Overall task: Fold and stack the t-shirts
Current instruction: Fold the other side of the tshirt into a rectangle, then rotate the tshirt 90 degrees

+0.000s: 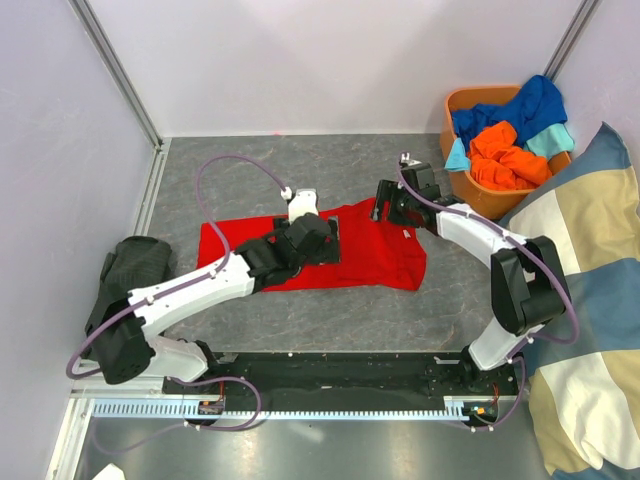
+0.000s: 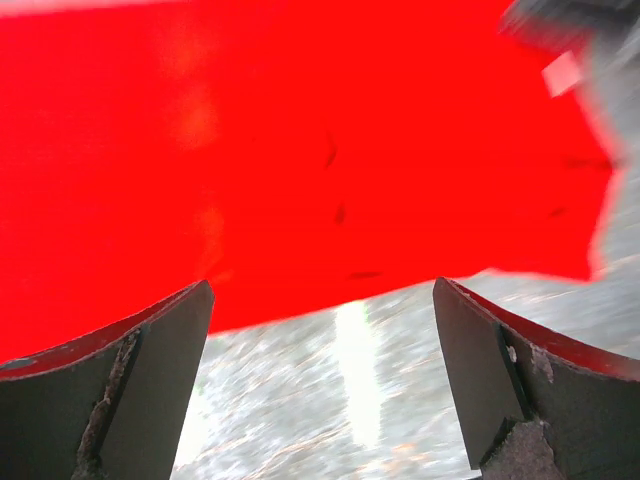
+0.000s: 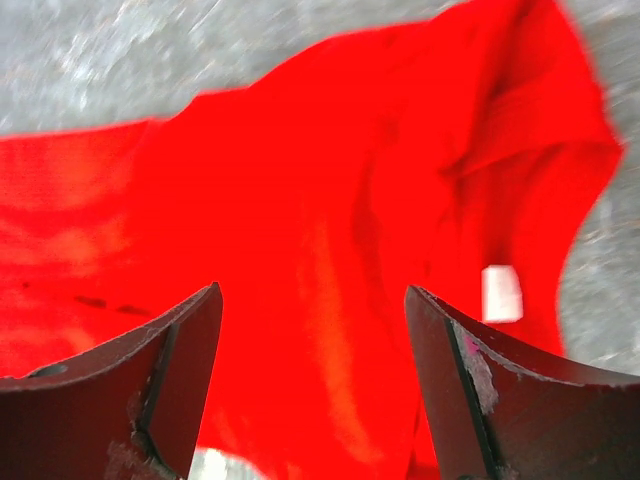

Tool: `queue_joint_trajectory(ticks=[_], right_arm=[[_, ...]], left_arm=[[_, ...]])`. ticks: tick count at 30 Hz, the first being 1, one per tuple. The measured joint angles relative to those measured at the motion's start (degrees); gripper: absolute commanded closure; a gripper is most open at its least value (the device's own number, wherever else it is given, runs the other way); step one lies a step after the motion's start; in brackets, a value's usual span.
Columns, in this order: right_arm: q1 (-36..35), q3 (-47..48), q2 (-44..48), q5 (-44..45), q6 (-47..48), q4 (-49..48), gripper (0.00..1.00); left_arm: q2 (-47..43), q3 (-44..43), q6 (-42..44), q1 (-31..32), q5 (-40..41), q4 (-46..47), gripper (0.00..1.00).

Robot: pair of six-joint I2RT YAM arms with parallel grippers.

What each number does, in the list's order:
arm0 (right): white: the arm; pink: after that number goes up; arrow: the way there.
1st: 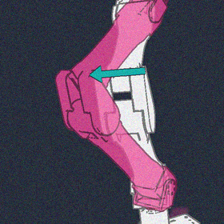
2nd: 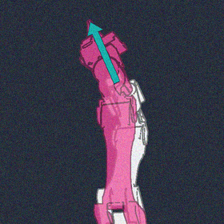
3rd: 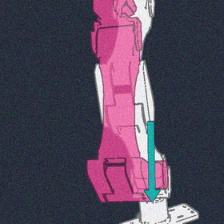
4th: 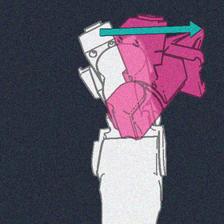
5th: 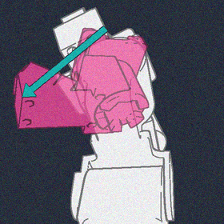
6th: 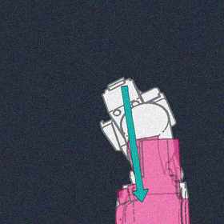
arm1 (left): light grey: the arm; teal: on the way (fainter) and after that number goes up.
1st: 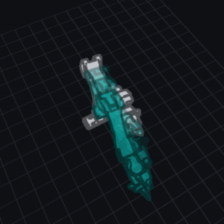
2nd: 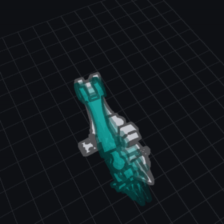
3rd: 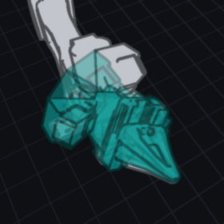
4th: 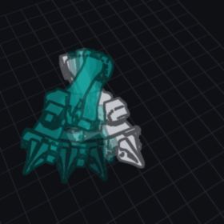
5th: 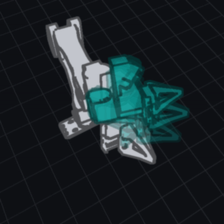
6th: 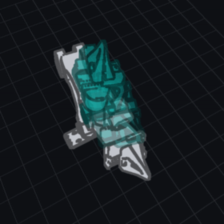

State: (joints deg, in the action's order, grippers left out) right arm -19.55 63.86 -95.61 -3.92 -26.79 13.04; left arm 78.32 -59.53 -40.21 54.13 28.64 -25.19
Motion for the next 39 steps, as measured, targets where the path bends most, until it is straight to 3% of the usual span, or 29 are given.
queue_joint_trajectory(ticks=[5, 10, 12, 14, 18, 21, 24, 30, 39], right_arm=[[-2.8, -0.7, 6.1, 2.8, 0.0, 4.3, 0.17], [-2.9, -5.5, 22.4, 9.2, -0.6, 9.2, 0.17], [-2.7, -7.0, 29.7, 10.8, -1.2, 11.4, 0.17], [-2.7, -8.0, 35.1, 11.4, -2.1, 13.0, 0.17], [-2.7, -10.5, 42.2, 11.1, -3.6, 15.7, 0.16], [-2.7, -12.0, 44.0, 10.8, -4.4, 18.4, 0.16], [-2.7, -12.4, 44.3, 10.8, -4.8, 21.0, 0.16], [-2.7, -12.4, 45.5, 10.9, -5.2, 23.2, 0.16], [-2.7, -12.4, 45.5, 10.9, -5.4, 24.3, 0.16]], left_arm=[[-0.9, -0.8, 9.6, -1.2, -0.7, 5.8, 0.00], [3.3, -1.0, 26.9, -8.1, -14.5, 16.1, 0.00], [7.3, -4.0, 31.3, -13.7, -24.5, 18.0, 0.00], [12.3, -9.0, 34.2, -19.8, -34.0, 18.8, 0.00], [28.7, -27.3, 41.3, -29.2, -52.5, 17.0, 0.00], [42.2, -43.7, 46.4, -31.7, -63.5, 12.6, 0.00], [51.7, -53.8, 48.7, -32.1, -71.0, 8.7, 0.00], [60.3, -58.6, 50.2, -31.1, -75.5, 2.6, 0.00], [61.2, -58.6, 53.3, -27.7, -74.3, -0.6, 0.01]])
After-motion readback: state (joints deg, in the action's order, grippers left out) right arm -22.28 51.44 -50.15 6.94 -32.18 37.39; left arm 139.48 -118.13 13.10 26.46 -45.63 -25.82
